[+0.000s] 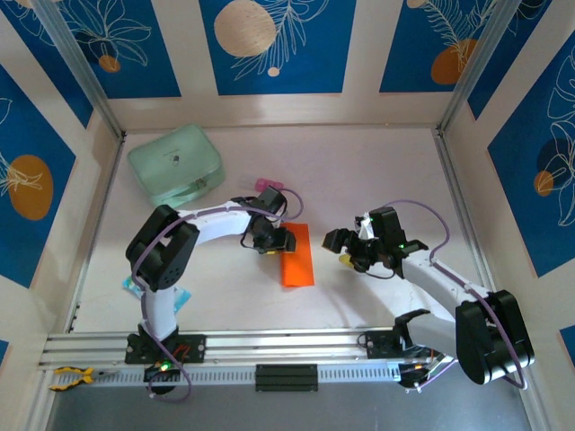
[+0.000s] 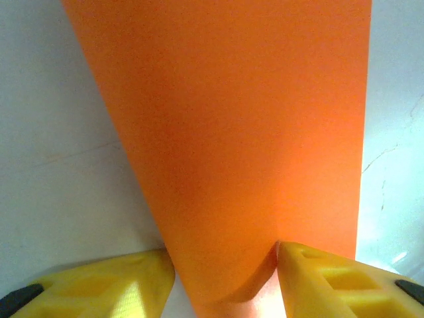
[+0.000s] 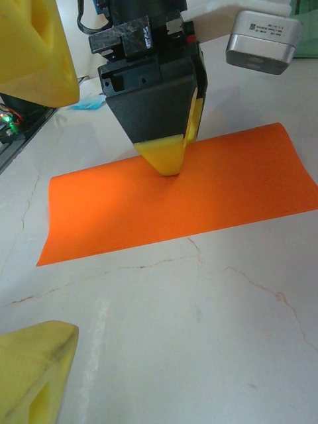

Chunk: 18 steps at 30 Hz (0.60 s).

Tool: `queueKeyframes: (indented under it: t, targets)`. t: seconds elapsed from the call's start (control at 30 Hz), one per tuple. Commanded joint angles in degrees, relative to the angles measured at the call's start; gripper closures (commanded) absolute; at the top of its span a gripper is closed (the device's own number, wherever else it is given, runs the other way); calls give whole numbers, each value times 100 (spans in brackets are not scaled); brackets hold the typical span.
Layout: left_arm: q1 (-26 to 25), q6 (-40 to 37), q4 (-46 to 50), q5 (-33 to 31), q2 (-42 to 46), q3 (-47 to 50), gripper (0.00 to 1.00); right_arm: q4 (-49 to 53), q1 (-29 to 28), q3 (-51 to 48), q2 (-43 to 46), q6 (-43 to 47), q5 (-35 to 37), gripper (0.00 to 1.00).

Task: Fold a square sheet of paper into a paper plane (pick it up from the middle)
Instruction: First fold the square sheet of paper in half at the center of the table.

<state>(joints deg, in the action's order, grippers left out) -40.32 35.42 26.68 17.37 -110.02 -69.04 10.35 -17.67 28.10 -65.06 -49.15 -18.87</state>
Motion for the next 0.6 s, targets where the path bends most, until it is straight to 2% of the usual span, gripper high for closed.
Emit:
queueKeyframes:
  t: [0.0,0.57]
  targets:
    - [-47,-171,304,-528,-511,180,48,178,-31,-32,142,1,33,15]
    - [-107,-37,382,-614,-668,110,47,239,-15,-66,142,-18,91,15]
